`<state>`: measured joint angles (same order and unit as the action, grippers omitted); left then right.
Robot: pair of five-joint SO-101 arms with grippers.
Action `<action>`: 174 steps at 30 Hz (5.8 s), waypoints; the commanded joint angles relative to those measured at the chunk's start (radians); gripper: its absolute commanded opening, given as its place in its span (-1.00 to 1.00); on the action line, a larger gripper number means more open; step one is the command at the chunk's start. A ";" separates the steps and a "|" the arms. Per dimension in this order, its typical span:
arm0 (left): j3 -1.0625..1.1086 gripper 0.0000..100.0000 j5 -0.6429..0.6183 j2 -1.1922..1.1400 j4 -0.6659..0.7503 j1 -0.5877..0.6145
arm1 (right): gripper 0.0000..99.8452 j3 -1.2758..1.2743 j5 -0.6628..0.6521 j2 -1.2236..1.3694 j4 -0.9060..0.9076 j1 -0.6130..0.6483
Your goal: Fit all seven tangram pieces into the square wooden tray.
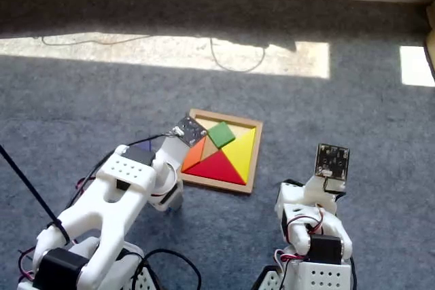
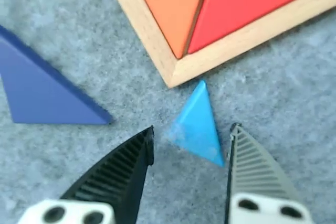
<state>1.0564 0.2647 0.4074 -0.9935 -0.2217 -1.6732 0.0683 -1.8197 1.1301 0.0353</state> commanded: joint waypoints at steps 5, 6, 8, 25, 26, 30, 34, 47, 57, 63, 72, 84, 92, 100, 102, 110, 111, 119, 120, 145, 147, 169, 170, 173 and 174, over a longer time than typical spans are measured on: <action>-0.001 -0.56 0.006 0.019 0.009 -0.025 | -0.97 -0.104 -0.014 -0.015 -0.015 -0.013; -0.001 -0.56 0.006 0.019 0.009 -0.030 | -0.97 -0.104 -0.014 -0.015 -0.015 -0.013; 0.002 -0.56 0.006 0.019 0.006 -0.056 | -0.97 -0.104 -0.014 -0.015 -0.015 -0.013; 0.015 -0.77 0.005 0.033 -0.038 -0.105 | -0.97 -0.104 -0.014 -0.015 -0.015 -0.013; 0.002 -0.80 0.005 0.038 -0.064 -0.117 | -0.97 -0.104 -0.014 -0.015 -0.015 -0.013; -0.051 -0.84 -0.023 0.099 -0.157 -0.122 | -0.97 -0.104 -0.014 -0.015 -0.015 -0.013; -0.096 -0.84 -0.069 0.174 -0.195 -0.122 | -0.97 -0.104 -0.014 -0.015 -0.015 -0.013; -0.260 -0.84 -0.551 0.222 -0.198 -0.130 | -0.97 -0.104 -0.014 -0.015 -0.015 -0.013; -0.269 -0.99 -0.954 0.219 0.110 -0.131 | -0.97 -0.104 -0.014 -0.015 -0.015 -0.013; -0.269 -0.99 -1.033 0.219 0.163 -0.163 | -0.97 -0.104 -0.014 -0.015 -0.015 -0.013; -0.432 -0.99 -1.154 0.007 0.160 -0.229 | -0.97 -0.104 -0.014 -0.015 -0.015 -0.013; -0.892 -0.99 -1.376 -0.503 0.064 -0.231 | -0.97 -0.104 -0.014 -0.016 -0.022 -0.045; -1.010 -0.91 -1.399 -0.674 0.061 -0.262 | -0.97 -0.104 -0.014 -0.016 -0.022 -0.045; -1.032 -0.53 -1.432 -0.702 0.061 -0.294 | -0.97 -0.104 -0.014 -0.016 -0.022 -0.045; -1.032 -0.53 -1.432 -0.693 0.060 -0.292 | -0.97 -0.104 -0.014 -0.016 -0.022 -0.045; -1.035 -0.53 -1.430 -0.659 0.064 -0.277 | -0.97 -0.104 -0.014 -0.016 -0.022 -0.045; -1.047 -0.53 -1.428 -0.659 0.066 -0.274 | -0.97 -0.104 -0.014 -0.016 -0.022 -0.045; -1.109 -0.53 -1.409 -0.670 0.118 -0.260 | -0.97 -0.104 -0.014 -0.016 -0.022 -0.045; -1.106 -0.53 -1.395 -0.671 0.146 -0.262 | -0.97 -0.104 -0.014 -0.016 -0.022 -0.045; -1.036 -0.53 -1.386 -0.717 0.153 -0.213 | -0.97 -0.104 -0.014 -0.016 -0.024 -0.047; -1.036 -0.53 -1.386 -0.688 0.153 -0.209 | -0.97 -0.104 -0.014 -0.016 -0.024 -0.047; -0.780 -0.53 -1.386 -0.552 0.147 -0.300 | -0.97 -0.104 -0.014 -0.016 -0.024 -0.047; -0.780 -0.53 -1.386 -0.552 0.153 -0.300 | -0.97 -0.104 -0.014 -0.016 -0.024 -0.047; -0.774 -0.53 -1.386 -0.552 0.178 -0.300 | -0.97 -0.104 -0.014 -0.016 -0.024 -0.047; -0.771 -0.53 -1.386 -0.553 0.186 -0.300 | -0.97 -0.104 -0.014 -0.016 -0.024 -0.047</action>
<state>0.2846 -1.1285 -0.2018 -0.8370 -0.5071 -1.6732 0.0683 -1.8197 1.1285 0.0000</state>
